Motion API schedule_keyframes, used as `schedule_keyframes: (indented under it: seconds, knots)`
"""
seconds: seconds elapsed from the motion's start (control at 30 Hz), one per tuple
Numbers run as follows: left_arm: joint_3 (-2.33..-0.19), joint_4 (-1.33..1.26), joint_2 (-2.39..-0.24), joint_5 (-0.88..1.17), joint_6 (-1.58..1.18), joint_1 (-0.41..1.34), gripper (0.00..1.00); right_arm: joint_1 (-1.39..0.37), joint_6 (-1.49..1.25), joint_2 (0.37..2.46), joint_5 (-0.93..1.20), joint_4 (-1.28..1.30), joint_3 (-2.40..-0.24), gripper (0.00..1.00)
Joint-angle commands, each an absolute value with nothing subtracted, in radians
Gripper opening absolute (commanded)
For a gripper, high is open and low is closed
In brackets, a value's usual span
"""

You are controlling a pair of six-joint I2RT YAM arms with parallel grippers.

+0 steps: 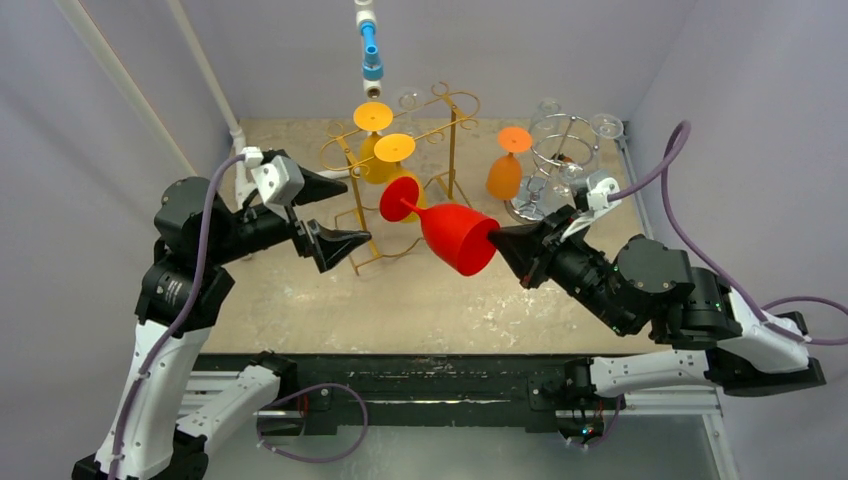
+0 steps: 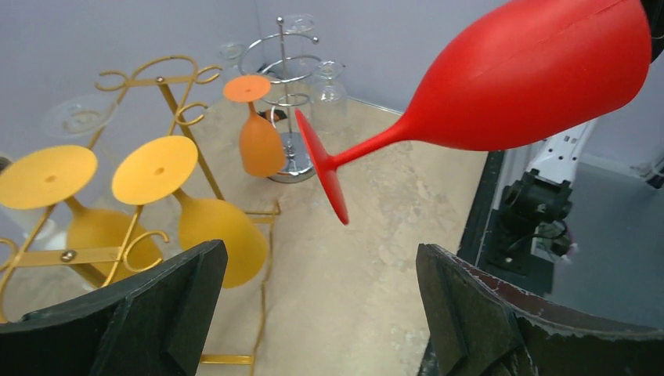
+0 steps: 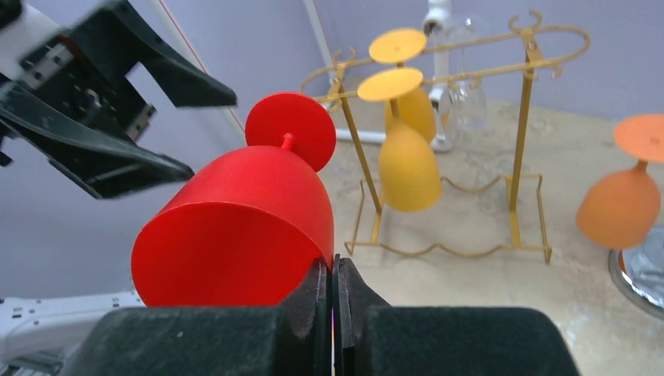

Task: Place the wine glass upside down on the wine glass rack
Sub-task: Turn the wine glass upside down at the wine rack.

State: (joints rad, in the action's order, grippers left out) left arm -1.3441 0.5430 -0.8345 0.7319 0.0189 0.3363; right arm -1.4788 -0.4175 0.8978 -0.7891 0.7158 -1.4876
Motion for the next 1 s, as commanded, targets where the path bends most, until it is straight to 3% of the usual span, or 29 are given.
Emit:
schedule_keyframes:
  seconds: [0.0,0.23,0.33,0.4,0.6,0.67,0.77,0.8,0.87,0.93,0.97]
  knots:
    - [-1.323,0.497,-0.853,0.779,-0.189,0.337,1.00,-1.480,-0.233,0.958,-0.792,0.508,-1.536,0.00]
    - [-1.298,0.449,-0.854,0.787,-0.150,0.337,1.00,-1.480,-0.169,0.987,-0.726,0.402,-1.542,0.00]
    - [-1.311,0.439,-0.859,0.817,-0.075,0.337,0.92,-1.480,-0.168,0.991,-0.699,0.376,-1.530,0.00]
    - [-1.330,0.451,-0.874,0.833,-0.037,0.337,0.81,-1.480,-0.167,0.986,-0.677,0.349,-1.514,0.00]
    - [-1.425,0.529,-0.939,0.867,0.093,0.337,0.25,-1.480,-0.172,0.980,-0.606,0.276,-1.459,0.00]
    - [-1.456,0.531,-0.947,0.848,0.140,0.337,0.11,-1.480,-0.183,1.003,-0.590,0.294,-1.461,0.00]
    - [-1.495,0.551,-0.944,0.807,0.233,0.337,0.00,-1.480,-0.209,1.044,-0.572,0.342,-1.462,0.02]
    - [-1.502,0.559,-0.939,0.789,0.274,0.337,0.00,-1.480,-0.219,1.052,-0.576,0.355,-1.459,0.12]
    - [-1.511,0.592,-0.927,0.763,0.411,0.337,0.00,-1.479,-0.239,1.060,-0.584,0.384,-1.452,0.46]
    - [-1.505,0.603,-0.908,0.717,0.565,0.337,0.00,-1.476,-0.258,1.060,-0.591,0.413,-1.450,0.87]
    - [-1.500,0.597,-0.900,0.688,0.626,0.337,0.00,-1.474,-0.263,1.056,-0.583,0.433,-1.449,0.97]
